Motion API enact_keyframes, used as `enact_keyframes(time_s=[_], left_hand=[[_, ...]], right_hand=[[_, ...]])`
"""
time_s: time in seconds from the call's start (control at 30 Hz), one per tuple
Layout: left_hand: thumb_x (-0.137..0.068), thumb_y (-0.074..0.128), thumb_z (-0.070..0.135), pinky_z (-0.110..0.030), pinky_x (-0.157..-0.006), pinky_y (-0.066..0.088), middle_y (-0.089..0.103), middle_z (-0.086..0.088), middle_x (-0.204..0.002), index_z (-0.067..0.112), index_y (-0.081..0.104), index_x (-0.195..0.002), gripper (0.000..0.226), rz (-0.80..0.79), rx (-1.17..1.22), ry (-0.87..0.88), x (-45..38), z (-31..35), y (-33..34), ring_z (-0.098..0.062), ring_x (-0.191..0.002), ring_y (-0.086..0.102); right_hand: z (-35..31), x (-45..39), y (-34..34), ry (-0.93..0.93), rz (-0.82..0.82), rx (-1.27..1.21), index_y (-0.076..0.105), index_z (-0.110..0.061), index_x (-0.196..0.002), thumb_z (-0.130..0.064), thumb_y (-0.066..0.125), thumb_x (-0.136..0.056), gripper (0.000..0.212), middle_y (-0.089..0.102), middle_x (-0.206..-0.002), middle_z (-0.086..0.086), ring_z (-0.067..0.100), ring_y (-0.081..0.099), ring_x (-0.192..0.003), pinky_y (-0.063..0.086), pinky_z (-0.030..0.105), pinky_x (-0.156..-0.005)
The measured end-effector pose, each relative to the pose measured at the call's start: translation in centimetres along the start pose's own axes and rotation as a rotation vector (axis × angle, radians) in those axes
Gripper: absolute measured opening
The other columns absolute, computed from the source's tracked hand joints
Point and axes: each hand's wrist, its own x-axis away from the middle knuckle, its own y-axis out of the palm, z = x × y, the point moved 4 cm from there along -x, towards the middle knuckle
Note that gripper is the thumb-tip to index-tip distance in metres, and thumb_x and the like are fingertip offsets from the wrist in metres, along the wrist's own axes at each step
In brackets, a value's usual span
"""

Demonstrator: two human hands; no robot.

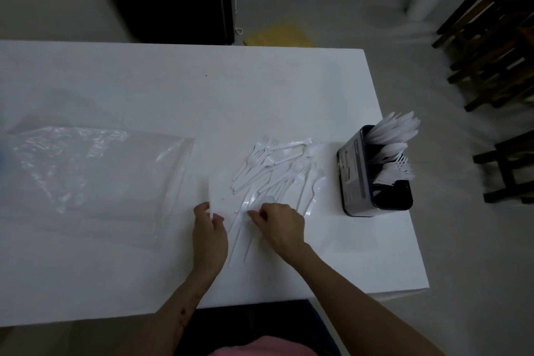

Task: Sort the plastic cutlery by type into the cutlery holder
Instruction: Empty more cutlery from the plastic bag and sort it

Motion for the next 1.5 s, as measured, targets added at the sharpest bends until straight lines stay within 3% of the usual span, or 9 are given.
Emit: enact_keyframes(time_s=[0.13, 0.23, 0.5, 0.63, 0.77, 0.97, 1.2, 1.33, 1.5], left_hand=[[-0.100, 0.040, 0.024, -0.031, -0.070, 0.043, 0.063, -0.012, -0.098, 0.013, 0.046, -0.120, 0.023, -0.022, 0.026, -0.095, -0.6, -0.9, -0.3, -0.026, -0.081, 0.058], [-0.101, 0.038, 0.021, -0.029, -0.064, 0.045, 0.060, -0.007, -0.090, 0.015, 0.050, -0.113, 0.018, -0.050, 0.066, -0.111, -0.4, -0.8, -0.3, -0.019, -0.073, 0.056], [-0.098, 0.037, 0.012, -0.028, -0.070, 0.048, 0.063, 0.000, -0.091, 0.017, 0.049, -0.099, 0.013, -0.122, 0.216, -0.198, -0.2, -0.5, 1.0, -0.014, -0.076, 0.062], [-0.090, 0.047, 0.010, -0.030, -0.077, 0.047, 0.064, 0.000, -0.099, 0.022, 0.047, -0.095, 0.012, -0.287, 0.255, -0.233, 0.2, -0.5, 1.7, -0.014, -0.084, 0.062], [-0.066, 0.058, 0.021, -0.029, -0.079, 0.044, 0.060, -0.002, -0.106, 0.024, 0.046, -0.100, 0.037, -0.504, 0.163, -0.260, 1.1, -0.1, 2.3, -0.017, -0.095, 0.057], [-0.092, 0.046, 0.011, -0.026, -0.071, 0.042, 0.059, -0.005, -0.099, 0.016, 0.046, -0.113, 0.022, -0.564, 0.068, -0.248, 1.3, -0.8, 2.5, -0.013, -0.081, 0.055], [-0.094, 0.042, 0.014, -0.027, -0.067, 0.040, 0.056, -0.004, -0.089, 0.018, 0.049, -0.109, 0.017, -0.549, 0.023, -0.234, 1.3, -1.3, 2.2, -0.015, -0.075, 0.051], [-0.094, 0.044, 0.020, -0.026, -0.062, 0.036, 0.050, -0.001, -0.080, 0.017, 0.049, -0.101, 0.009, -0.525, 0.083, -0.224, 1.4, -1.2, 2.0, -0.015, -0.069, 0.044], [-0.100, 0.038, 0.030, -0.025, -0.061, 0.035, 0.046, 0.001, -0.072, 0.018, 0.051, -0.101, 0.018, -0.501, 0.131, -0.129, 1.2, -0.4, 1.7, -0.013, -0.064, 0.040]], right_hand=[[-1.5, -0.4, 1.7, 0.050, -0.104, 0.107, 0.069, -0.015, -0.090, -0.072, 0.052, -0.083, 0.060, 0.070, -0.083, 0.004, 0.020, 0.066, -0.074, 0.046, 0.027, -0.071], [-1.1, -1.0, 1.9, 0.117, -0.126, 0.069, 0.068, -0.015, -0.100, -0.060, 0.062, -0.085, 0.048, 0.071, -0.092, 0.004, 0.021, 0.068, -0.082, 0.050, 0.028, -0.074], [1.6, -1.0, 0.7, 0.249, -0.208, -0.287, 0.072, -0.021, -0.085, -0.041, 0.071, -0.082, 0.021, 0.070, -0.083, -0.005, 0.013, 0.065, -0.077, 0.052, 0.029, -0.068], [2.1, -1.0, 0.1, 0.266, -0.245, -0.535, 0.072, -0.020, -0.074, -0.035, 0.076, -0.080, 0.016, 0.068, -0.073, -0.006, 0.011, 0.065, -0.073, 0.055, 0.031, -0.073], [1.4, -1.2, -0.5, 0.229, -0.297, -0.709, 0.077, -0.015, -0.078, -0.029, 0.079, -0.078, 0.014, 0.072, -0.076, -0.002, 0.010, 0.065, -0.075, 0.053, 0.026, -0.072], [1.3, -1.9, -0.5, 0.262, -0.318, -0.720, 0.076, -0.007, -0.082, -0.031, 0.080, -0.076, 0.024, 0.071, -0.079, 0.004, 0.012, 0.064, -0.075, 0.053, 0.030, -0.073], [3.5, -4.3, -2.5, 0.575, 0.107, -0.652, 0.067, -0.002, -0.073, -0.043, 0.061, -0.085, 0.043, 0.069, -0.073, 0.010, 0.027, 0.066, -0.071, 0.053, 0.035, -0.072], [3.7, -6.0, -2.2, 0.637, 0.105, -0.522, 0.071, -0.011, -0.085, -0.062, 0.060, -0.082, 0.052, 0.072, -0.083, 0.004, 0.025, 0.068, -0.081, 0.053, 0.036, -0.077], [4.1, -6.4, -2.1, 0.648, 0.105, -0.475, 0.067, -0.011, -0.095, -0.050, 0.064, -0.079, 0.042, 0.069, -0.093, 0.006, 0.030, 0.066, -0.087, 0.054, 0.039, -0.081]])
